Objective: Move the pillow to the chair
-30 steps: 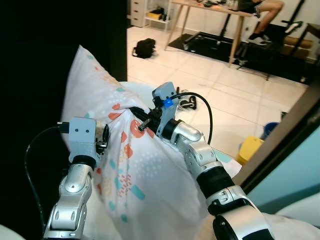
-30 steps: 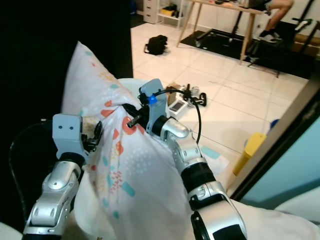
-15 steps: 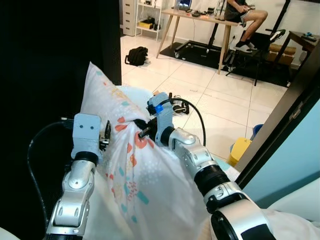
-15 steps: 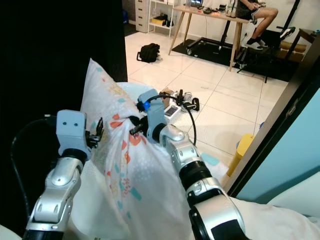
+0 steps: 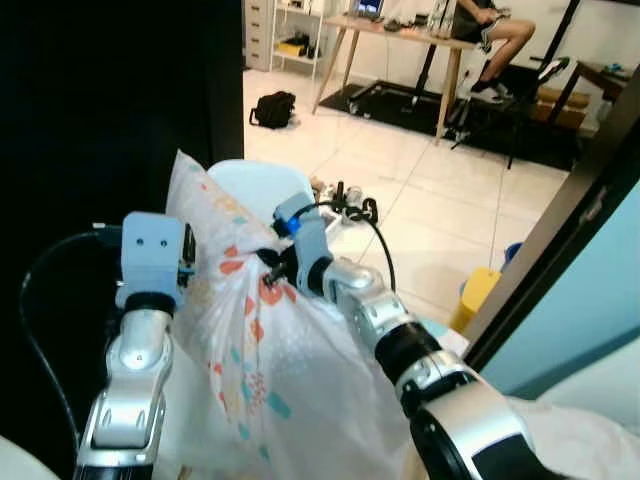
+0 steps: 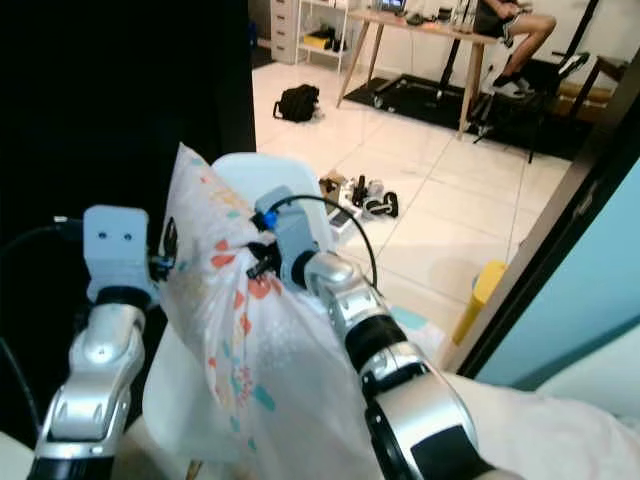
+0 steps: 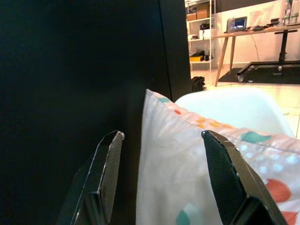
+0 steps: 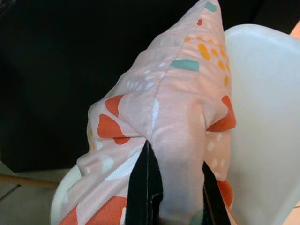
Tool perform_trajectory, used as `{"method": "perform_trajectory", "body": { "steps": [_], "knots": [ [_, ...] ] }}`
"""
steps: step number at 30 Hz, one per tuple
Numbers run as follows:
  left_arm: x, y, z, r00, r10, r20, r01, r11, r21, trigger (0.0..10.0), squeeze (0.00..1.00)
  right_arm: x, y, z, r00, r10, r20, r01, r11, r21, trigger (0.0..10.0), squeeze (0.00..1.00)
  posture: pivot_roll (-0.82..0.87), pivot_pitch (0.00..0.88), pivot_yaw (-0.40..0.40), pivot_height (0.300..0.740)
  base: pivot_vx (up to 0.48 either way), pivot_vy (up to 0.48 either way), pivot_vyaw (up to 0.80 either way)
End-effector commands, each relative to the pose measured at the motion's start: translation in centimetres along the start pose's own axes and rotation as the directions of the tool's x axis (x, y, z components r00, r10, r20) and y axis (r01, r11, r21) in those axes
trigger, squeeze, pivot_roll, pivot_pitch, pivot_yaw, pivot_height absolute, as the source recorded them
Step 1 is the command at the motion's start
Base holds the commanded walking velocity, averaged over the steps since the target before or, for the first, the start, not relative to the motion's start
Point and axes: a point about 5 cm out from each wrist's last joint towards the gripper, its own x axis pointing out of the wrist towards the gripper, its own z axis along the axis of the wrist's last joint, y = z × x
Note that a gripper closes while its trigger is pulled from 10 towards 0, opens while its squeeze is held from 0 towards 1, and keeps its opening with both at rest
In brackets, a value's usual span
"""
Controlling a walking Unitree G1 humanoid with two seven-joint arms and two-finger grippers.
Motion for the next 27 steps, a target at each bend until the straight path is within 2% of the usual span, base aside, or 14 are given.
{"method": "perform_trajectory", "body": {
  "steps": [1,8,10,11,12,13,15,16,19,20,22,27],
  "knots": [
    [0.1,-0.1,0.5,1.000,-0.006,0.014,0.005,1.000,0.029,10.0,0.00,0.3,-0.1,1.9,0.998,0.011,0.061,-0.004,0.993,-0.115,10.0,0.00,0.03,0.000,-0.088,0.615,0.000,0.000,0.00],
    [0.0,-0.2,0.7,1.000,-0.008,0.018,0.007,0.999,0.031,10.0,0.00,0.5,0.0,2.0,0.999,0.018,0.052,-0.009,0.985,-0.170,10.0,0.00,0.03,0.000,-0.089,0.585,0.000,0.000,0.00],
    [-0.2,-0.5,1.1,0.999,-0.028,0.035,0.027,0.999,0.036,10.0,0.00,0.6,-0.7,3.0,0.998,-0.038,0.048,0.053,0.929,-0.366,10.0,0.00,0.05,0.000,-0.094,0.575,0.000,0.000,0.00],
    [-0.2,-0.6,1.3,0.999,-0.035,0.040,0.034,0.999,0.038,10.0,0.00,0.6,-1.2,3.6,0.995,-0.077,0.056,0.094,0.884,-0.457,10.0,0.00,0.05,0.000,-0.096,0.570,0.000,0.000,0.00],
    [-0.3,-0.7,1.4,0.998,-0.039,0.042,0.038,0.999,0.039,10.0,0.00,0.5,-1.4,3.9,0.993,-0.100,0.065,0.119,0.852,-0.510,10.0,0.00,0.05,0.000,-0.095,0.565,0.000,0.000,0.00],
    [-0.3,-0.7,1.4,0.998,-0.039,0.042,0.038,0.999,0.039,10.0,0.00,0.5,-1.4,3.9,0.993,-0.100,0.065,0.119,0.852,-0.510,10.0,0.00,0.05,0.000,-0.095,0.565,0.000,0.000,0.00],
    [-0.3,-0.7,1.5,0.998,-0.043,0.044,0.041,0.998,0.039,10.0,0.00,0.5,-2.1,5.1,0.983,-0.146,0.108,0.182,0.781,-0.598,10.0,0.00,0.06,0.000,-0.094,0.555,0.000,0.000,0.00],
    [-0.3,-0.7,1.5,0.998,-0.043,0.044,0.041,0.998,0.039,10.0,0.00,0.5,-2.1,5.1,0.983,-0.146,0.108,0.182,0.781,-0.598,10.0,0.00,0.06,0.000,-0.094,0.555,0.000,0.000,0.00],
    [-0.2,-0.8,2.1,0.997,-0.053,0.053,0.051,0.998,0.034,10.0,0.00,0.7,-2.4,8.5,0.960,-0.167,0.224,0.277,0.664,-0.694,10.0,0.00,0.07,0.000,-0.093,0.540,0.000,0.000,0.00],
    [-0.2,-0.8,2.1,0.997,-0.053,0.053,0.051,0.998,0.034,10.0,0.00,0.7,-2.4,8.5,0.960,-0.167,0.224,0.277,0.664,-0.694,10.0,0.00,0.07,0.000,-0.093,0.540,0.000,0.000,0.00],
    [-0.4,-0.9,2.7,0.996,-0.057,0.064,0.055,0.998,0.030,10.0,0.00,1.0,-2.0,10.2,0.951,-0.154,0.270,0.305,0.621,-0.722,10.0,0.00,0.09,0.000,-0.103,0.530,0.000,0.000,0.00],
    [-0.8,-0.8,3.3,0.996,-0.053,0.065,0.052,0.998,0.024,10.0,0.00,1.6,-0.9,11.9,0.940,-0.132,0.314,0.328,0.600,-0.730,10.0,0.00,0.10,0.000,-0.108,0.515,0.000,0.000,0.00]
  ]
}}
